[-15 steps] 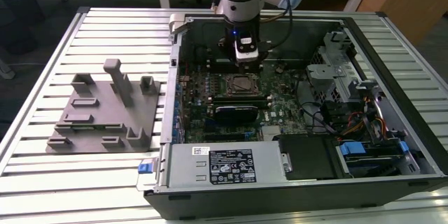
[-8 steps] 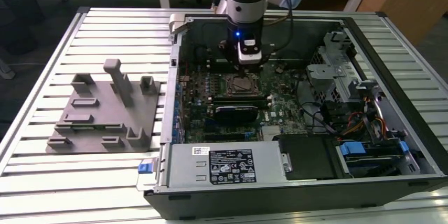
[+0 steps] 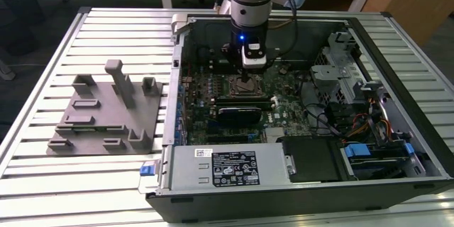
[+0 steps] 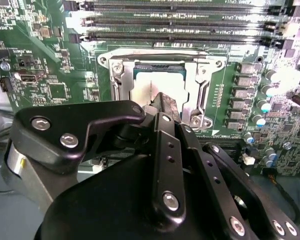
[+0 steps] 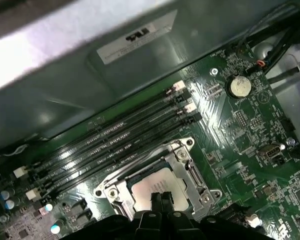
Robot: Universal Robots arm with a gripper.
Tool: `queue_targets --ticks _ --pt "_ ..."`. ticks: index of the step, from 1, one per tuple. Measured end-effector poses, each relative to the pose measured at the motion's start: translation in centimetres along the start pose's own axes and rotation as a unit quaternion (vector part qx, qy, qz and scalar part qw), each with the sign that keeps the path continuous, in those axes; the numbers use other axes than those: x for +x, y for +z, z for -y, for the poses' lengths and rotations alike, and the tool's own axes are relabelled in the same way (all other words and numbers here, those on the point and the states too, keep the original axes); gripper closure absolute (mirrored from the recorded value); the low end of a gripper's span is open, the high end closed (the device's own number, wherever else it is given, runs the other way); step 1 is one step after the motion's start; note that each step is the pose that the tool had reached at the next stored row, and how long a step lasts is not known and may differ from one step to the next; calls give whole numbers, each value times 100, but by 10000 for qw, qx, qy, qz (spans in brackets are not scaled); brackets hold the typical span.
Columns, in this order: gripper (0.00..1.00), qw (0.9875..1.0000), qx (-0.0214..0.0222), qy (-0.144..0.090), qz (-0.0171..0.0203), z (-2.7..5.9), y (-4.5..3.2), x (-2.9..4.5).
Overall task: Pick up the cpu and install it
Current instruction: 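Install the first cpu locking lever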
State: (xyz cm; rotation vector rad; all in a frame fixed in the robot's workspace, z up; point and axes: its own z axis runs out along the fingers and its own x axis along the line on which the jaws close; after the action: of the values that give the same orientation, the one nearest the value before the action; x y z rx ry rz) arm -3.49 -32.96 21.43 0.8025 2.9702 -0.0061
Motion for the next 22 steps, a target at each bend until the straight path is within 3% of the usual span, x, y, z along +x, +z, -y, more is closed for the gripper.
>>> queue_targets --ticks 8,17,22 --pt "89 10000 -5 -88 1 1 -8 -1" --pt "89 9999 -9 -151 0 -2 -222 -14" --pt "89 9999 -6 -155 2 -2 -237 -17"
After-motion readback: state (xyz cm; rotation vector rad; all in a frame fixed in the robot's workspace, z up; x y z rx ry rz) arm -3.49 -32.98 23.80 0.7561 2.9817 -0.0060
